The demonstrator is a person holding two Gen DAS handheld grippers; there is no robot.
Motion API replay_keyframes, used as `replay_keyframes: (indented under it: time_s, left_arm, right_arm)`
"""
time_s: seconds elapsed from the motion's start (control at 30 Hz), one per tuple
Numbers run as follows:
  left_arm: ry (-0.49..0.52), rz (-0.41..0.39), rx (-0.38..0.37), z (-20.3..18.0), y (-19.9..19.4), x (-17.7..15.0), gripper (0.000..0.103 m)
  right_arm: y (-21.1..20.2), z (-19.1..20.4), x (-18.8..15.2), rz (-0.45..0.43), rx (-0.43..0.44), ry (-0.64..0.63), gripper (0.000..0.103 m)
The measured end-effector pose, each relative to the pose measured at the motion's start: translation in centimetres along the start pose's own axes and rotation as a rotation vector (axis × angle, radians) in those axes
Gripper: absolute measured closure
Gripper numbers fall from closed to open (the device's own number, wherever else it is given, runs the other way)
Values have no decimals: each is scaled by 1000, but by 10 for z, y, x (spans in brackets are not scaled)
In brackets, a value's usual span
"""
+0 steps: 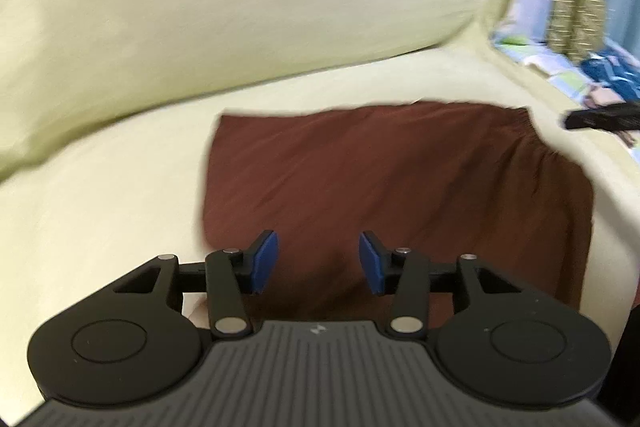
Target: Fold clothes
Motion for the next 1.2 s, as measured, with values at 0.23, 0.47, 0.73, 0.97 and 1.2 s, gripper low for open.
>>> replay_keyframes:
  time_s: [0.23, 0.47, 0.73, 0.97, 1.2]
  left_arm:
    - [-184, 27, 34, 23, -3, -31, 46]
    - [-333, 17, -40, 35, 18, -33, 95]
    - [-382, -66, 81, 53, -27, -60, 102]
    - [-429, -37, 98, 58, -48, -83, 96]
    - [-326, -51, 43, 43, -36, -51, 77]
  right_arm:
    - [-15, 37, -41, 62, 31, 25, 64]
    - [-14, 44, -56, 96, 50, 99, 57]
    - [2, 48, -51, 130, 66, 113, 57]
    - [2, 54, -48, 134, 62, 94, 55]
    - [-13, 46, -48, 119, 49, 97, 44]
Point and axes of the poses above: each gripper's, at about its wrist camera, not at the fingertips, and y roughly the way its jaws point, z to its left, x to its top, the point moved 4 cm from there along y, roughly the way its jaws point, and after that the axes turned 3 degrees about y, right-handed, at the moved point
